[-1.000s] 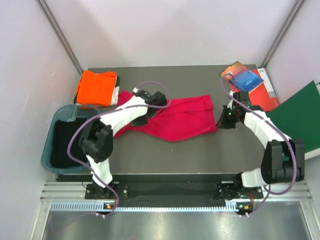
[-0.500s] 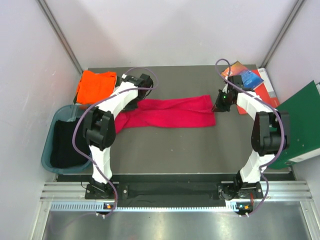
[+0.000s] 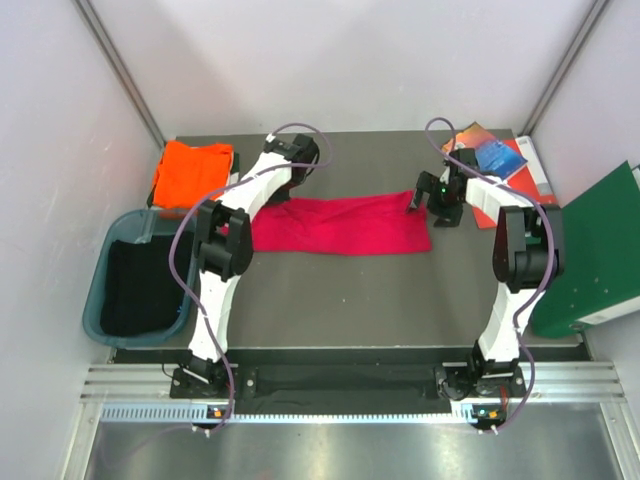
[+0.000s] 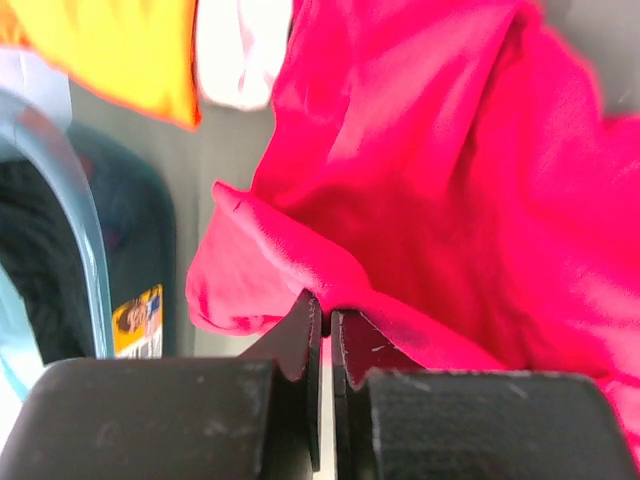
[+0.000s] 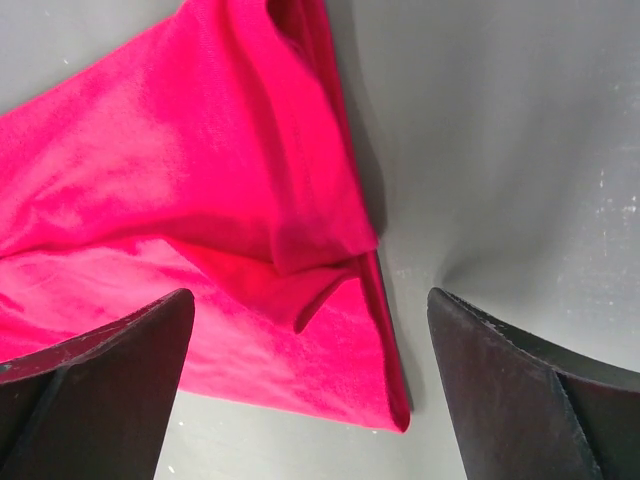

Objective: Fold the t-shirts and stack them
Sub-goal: Fold the other side of the tshirt into a rectangle, then rotate the tshirt 90 degrees

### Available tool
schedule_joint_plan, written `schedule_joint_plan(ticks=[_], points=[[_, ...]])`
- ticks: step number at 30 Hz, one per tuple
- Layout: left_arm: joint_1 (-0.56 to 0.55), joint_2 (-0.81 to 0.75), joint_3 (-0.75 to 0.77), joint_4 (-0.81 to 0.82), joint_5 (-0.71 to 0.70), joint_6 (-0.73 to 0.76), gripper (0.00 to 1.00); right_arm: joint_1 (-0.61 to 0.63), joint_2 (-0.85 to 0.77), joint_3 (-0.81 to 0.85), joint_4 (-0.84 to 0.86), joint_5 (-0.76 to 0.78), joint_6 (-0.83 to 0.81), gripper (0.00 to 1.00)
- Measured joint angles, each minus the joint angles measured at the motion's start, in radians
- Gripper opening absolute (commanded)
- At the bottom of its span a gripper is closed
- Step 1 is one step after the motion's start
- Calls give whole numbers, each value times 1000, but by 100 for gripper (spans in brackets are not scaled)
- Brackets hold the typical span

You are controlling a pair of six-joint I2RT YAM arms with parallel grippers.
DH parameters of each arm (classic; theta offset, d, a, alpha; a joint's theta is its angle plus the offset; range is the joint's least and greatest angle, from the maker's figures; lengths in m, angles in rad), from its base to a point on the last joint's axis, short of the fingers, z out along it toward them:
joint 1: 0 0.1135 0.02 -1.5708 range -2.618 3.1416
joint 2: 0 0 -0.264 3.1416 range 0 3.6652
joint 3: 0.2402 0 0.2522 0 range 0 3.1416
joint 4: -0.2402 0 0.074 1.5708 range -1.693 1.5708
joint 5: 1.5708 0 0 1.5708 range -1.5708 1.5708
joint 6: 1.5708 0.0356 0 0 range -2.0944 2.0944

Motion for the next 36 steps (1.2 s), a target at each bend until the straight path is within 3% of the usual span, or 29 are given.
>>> schedule_joint_plan(ticks=[1,3,4,5,6,12,19,27,36], points=[[4,14,22,4,0,11,0,0,0,0,-3,0,0,100],[13,37,61,13,0,31,23,0,-1,0,-8,2,0,100],[20,49,77,22,1,41,63,0,-5,-3,-8,3,-3,100],[27,61,95,26,4,53,90,0,-13,-9,-6,4,-5,100],[34,76,118,27,10,66,99,0,-26,-20,-4,5,-8,100],[76,97,167,62,47,66,99,24,-153,-57,-9,60,-80,100],[82,-146,-68,146,122,59,99,125,-200,-14,-4,148,-187,100],[77,-323,-250,146,201,-16,99,212,39,229,-5,237,-268,100],[78,-447,-591,187,451,-152,99,220,265,390,-4,314,-333,99]])
